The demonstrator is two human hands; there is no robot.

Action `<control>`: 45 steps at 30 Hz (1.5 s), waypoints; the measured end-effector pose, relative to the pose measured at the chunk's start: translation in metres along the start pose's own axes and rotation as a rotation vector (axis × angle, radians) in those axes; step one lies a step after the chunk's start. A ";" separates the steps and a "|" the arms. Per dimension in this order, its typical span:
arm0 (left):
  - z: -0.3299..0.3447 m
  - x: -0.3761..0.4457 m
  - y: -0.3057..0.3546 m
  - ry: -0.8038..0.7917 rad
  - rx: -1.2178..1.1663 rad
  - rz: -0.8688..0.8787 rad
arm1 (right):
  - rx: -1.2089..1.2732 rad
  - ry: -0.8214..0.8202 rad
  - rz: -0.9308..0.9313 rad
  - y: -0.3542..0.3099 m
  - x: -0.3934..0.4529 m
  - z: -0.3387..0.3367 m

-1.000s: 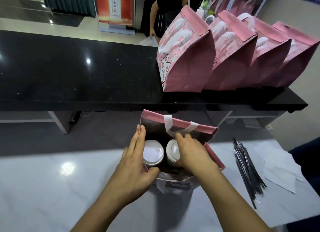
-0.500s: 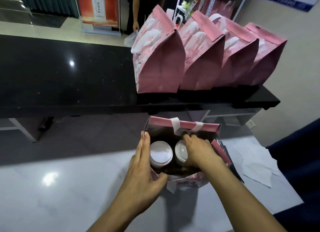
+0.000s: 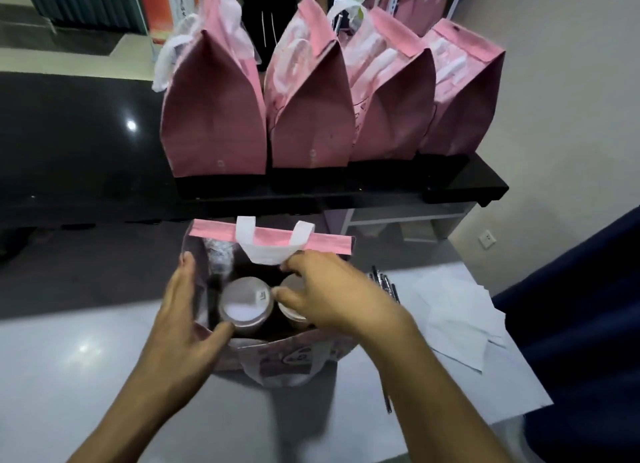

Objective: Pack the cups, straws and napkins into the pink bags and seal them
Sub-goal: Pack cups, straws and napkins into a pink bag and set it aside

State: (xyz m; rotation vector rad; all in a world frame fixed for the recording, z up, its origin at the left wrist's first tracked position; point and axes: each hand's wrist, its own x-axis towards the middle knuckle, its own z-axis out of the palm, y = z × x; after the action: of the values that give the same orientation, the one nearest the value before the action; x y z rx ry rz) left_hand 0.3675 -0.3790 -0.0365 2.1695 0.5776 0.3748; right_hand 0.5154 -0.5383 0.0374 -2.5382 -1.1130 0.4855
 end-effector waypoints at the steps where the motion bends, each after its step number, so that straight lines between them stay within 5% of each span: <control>1: 0.002 -0.001 0.003 0.008 0.011 -0.001 | 0.076 0.050 -0.039 0.003 -0.012 -0.014; 4: 0.008 -0.007 0.014 0.003 0.008 -0.012 | 0.394 0.285 -0.036 0.034 -0.039 -0.042; 7: 0.008 -0.013 0.019 -0.026 0.036 -0.021 | 0.435 0.497 0.218 0.100 -0.037 -0.019; 10: 0.008 -0.019 0.021 -0.019 0.050 -0.049 | 0.167 0.320 0.563 0.164 -0.021 0.049; 13: 0.008 -0.023 0.022 -0.010 0.049 -0.057 | -0.054 0.122 0.684 0.185 -0.020 0.104; 25: 0.004 -0.028 0.014 -0.038 0.051 -0.043 | 0.012 0.096 0.735 0.185 -0.019 0.130; 39: -0.011 -0.025 0.007 -0.109 0.026 -0.005 | 0.564 0.671 0.484 0.165 -0.040 0.035; 45: -0.014 -0.026 0.003 -0.125 0.021 0.003 | 0.271 0.430 0.646 0.166 -0.018 0.057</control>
State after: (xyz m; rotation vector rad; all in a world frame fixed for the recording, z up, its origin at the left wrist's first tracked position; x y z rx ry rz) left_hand 0.3396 -0.3849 -0.0274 2.1961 0.5106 0.2335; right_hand 0.5855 -0.6490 -0.0804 -2.5349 -0.0579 0.1931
